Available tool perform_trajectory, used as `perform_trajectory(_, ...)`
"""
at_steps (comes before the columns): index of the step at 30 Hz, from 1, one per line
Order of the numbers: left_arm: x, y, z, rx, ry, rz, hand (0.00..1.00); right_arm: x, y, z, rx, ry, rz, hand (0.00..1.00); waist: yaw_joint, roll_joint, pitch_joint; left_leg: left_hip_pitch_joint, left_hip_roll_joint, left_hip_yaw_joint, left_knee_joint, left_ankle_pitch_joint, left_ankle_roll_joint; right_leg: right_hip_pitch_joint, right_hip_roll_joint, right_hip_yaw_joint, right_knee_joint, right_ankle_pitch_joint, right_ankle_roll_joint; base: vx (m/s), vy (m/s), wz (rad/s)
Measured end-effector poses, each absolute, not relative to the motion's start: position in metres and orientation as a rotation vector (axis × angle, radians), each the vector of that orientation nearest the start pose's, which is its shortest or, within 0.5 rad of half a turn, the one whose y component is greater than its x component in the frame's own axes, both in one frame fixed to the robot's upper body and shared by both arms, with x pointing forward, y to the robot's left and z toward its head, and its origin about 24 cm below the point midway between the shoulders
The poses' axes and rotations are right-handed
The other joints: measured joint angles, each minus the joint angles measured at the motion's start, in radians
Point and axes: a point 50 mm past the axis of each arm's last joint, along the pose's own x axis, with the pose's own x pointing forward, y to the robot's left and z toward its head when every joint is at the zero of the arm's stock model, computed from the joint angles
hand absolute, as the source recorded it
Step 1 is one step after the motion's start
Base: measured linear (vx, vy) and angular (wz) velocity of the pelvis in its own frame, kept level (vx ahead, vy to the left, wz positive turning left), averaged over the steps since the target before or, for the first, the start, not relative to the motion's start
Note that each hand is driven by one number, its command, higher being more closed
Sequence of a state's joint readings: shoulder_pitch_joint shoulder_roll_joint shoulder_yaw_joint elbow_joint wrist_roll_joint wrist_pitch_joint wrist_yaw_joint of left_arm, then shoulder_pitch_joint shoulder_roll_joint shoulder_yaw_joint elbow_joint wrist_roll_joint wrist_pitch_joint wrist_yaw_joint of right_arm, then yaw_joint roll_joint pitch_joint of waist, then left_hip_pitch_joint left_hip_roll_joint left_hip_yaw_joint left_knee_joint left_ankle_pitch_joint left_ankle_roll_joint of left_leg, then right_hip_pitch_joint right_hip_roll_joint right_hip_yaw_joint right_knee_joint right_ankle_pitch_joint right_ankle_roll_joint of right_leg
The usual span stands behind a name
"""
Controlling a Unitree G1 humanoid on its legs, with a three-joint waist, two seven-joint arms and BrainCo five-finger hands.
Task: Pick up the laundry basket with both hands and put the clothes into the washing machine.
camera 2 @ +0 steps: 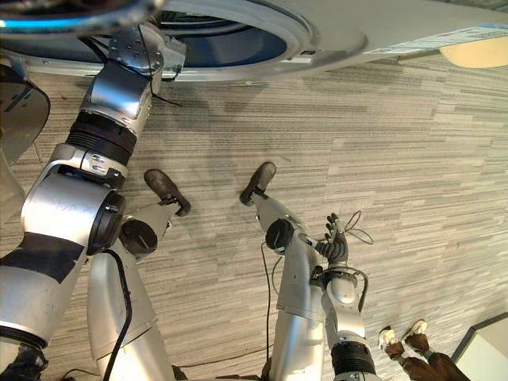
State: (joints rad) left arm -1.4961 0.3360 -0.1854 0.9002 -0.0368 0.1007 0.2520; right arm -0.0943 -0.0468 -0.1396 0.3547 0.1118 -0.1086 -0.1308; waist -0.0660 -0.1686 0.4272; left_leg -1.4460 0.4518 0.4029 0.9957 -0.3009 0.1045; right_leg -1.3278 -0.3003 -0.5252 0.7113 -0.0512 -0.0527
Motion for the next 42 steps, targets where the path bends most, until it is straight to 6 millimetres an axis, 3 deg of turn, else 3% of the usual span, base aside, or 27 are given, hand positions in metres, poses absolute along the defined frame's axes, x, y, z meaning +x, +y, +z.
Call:
perform_trajectory(9,0.405,0.131,0.361,0.175,-0.533,0.119,0.0,0.259,-0.196,-0.009,0.079,0.165,-0.274,0.0,0.001,0.003,0.009,0.012,0.0,0.0,0.0,0.001,0.0,0.014,-0.001,-0.003,0.001,0.0,0.0,-0.06,0.004,0.01)
perform_trajectory(13,0.398,0.141,0.347,0.155,-0.601,0.143,0.0,0.259,-0.199,-0.006,0.076,0.147,-0.28,0.0,0.004,0.013,0.022,0.023,-0.015,0.001,-0.013,0.008,-0.005,0.022,-0.02,-0.008,0.012,0.0,0.0,-0.05,0.004,0.14)
perform_trajectory(16,0.393,0.132,0.331,0.255,-0.645,0.184,0.0,0.26,-0.2,-0.004,0.07,0.123,-0.282,0.0,0.026,0.02,0.043,0.042,-0.021,0.001,-0.017,0.011,-0.01,0.034,-0.029,-0.012,0.025,-0.01,-0.006,-0.07,-0.006,0.17)
perform_trajectory(19,0.393,0.122,0.314,0.338,-0.648,0.212,0.0,0.26,-0.201,-0.002,0.047,0.112,-0.281,0.0,0.029,0.022,0.044,0.046,-0.04,0.001,-0.047,0.029,-0.019,0.035,-0.04,-0.019,0.023,-0.015,-0.012,-0.06,-0.015,0.22)
perform_trajectory(23,0.391,0.109,0.315,0.382,-0.647,0.253,0.0,0.26,-0.202,-0.002,0.045,0.115,-0.302,0.0,0.029,0.022,0.044,0.045,-0.041,-0.009,-0.058,0.038,-0.025,0.042,-0.04,-0.032,0.025,-0.026,-0.017,-0.08,-0.017,0.09)
perform_trajectory(25,0.39,0.104,0.328,0.39,-0.658,0.27,0.0,0.26,-0.202,-0.003,0.041,0.117,-0.299,0.0,0.028,0.022,0.045,0.04,-0.038,-0.019,-0.058,0.038,-0.026,0.045,-0.033,-0.039,0.018,-0.026,-0.017,-0.08,-0.006,-0.02)
perform_trajectory(30,0.351,0.074,0.424,0.338,-0.939,0.318,0.0,0.26,-0.199,-0.003,0.025,0.118,-0.28,0.0,0.023,0.021,0.044,0.027,-0.035,-0.037,-0.065,0.043,-0.033,0.053,-0.019,-0.055,-0.002,-0.026,-0.017,-0.09,-0.002,-0.02)
perform_trajectory(33,0.32,0.06,0.462,0.275,-1.099,0.3,0.0,0.26,-0.199,-0.004,0.033,0.124,-0.281,0.0,0.02,0.021,0.044,0.026,-0.034,-0.041,-0.071,0.044,-0.035,0.06,-0.014,-0.063,-0.015,-0.025,-0.016,-0.07,-0.001,-0.02)
perform_trajectory(37,0.305,0.06,0.473,0.199,-1.176,0.293,0.0,0.261,-0.197,-0.005,0.046,0.128,-0.275,0.0,0.012,0.021,0.044,0.027,-0.034,-0.04,-0.072,0.044,-0.035,0.065,-0.014,-0.068,-0.023,-0.022,-0.013,-0.08,0.002,-0.01)
perform_trajectory(40,0.309,0.064,0.469,0.252,-1.173,0.322,0.0,0.264,-0.191,-0.003,0.056,0.121,-0.252,0.0,0.004,0.021,0.044,0.03,-0.034,-0.035,-0.072,0.046,-0.034,0.066,-0.014,-0.065,-0.028,-0.011,-0.009,-0.07,0.005,-0.01)
perform_trajectory(42,0.324,0.07,0.455,0.358,-1.13,0.363,0.0,0.266,-0.19,-0.001,0.057,0.113,-0.249,0.0,0.003,0.022,0.045,0.041,-0.033,-0.02,-0.072,0.051,-0.025,0.066,-0.018,-0.055,-0.023,-0.008,-0.006,-0.07,0.005,0.01)
